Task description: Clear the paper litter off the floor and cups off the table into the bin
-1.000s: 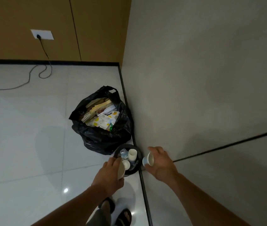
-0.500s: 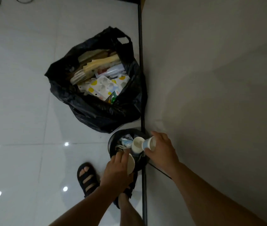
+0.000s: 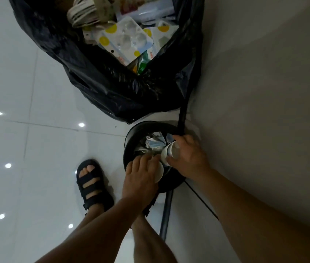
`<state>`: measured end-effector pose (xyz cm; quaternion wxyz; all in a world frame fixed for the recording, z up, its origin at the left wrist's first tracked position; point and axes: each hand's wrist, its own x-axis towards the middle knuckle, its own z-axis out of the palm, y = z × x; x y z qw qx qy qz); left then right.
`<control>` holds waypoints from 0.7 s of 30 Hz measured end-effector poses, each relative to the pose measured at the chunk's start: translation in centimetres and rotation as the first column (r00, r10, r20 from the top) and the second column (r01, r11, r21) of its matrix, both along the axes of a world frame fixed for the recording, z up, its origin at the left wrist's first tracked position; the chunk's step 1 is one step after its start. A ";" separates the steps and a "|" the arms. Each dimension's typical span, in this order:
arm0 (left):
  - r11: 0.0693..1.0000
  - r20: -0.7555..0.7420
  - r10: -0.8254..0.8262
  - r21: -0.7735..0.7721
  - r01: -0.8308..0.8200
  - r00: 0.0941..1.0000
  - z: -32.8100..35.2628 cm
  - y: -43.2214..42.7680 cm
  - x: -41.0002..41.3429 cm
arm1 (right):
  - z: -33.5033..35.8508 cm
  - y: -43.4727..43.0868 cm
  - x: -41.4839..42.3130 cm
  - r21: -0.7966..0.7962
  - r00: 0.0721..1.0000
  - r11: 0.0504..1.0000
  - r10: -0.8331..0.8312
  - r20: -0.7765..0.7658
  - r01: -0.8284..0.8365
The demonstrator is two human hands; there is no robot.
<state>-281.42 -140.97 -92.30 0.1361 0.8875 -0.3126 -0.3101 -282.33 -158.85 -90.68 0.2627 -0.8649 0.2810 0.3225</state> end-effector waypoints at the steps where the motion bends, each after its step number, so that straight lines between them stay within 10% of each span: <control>1: 1.000 0.008 0.005 0.007 -0.005 1.000 -0.4 -0.1 0.1 | -0.3 0.3 -0.4 -0.035 0.998 0.998 0.051 0.042 -0.050; 8: 0.977 0.032 -0.157 0.151 0.150 0.987 -2.4 0.1 0.9 | -1.5 1.7 -3.0 -0.082 0.946 0.943 0.325 0.000 -0.323; 21: 0.963 -0.027 -0.219 0.154 0.221 0.975 6.3 4.2 4.4 | 8.5 3.2 -2.2 -0.063 0.990 0.989 0.131 -0.044 -0.133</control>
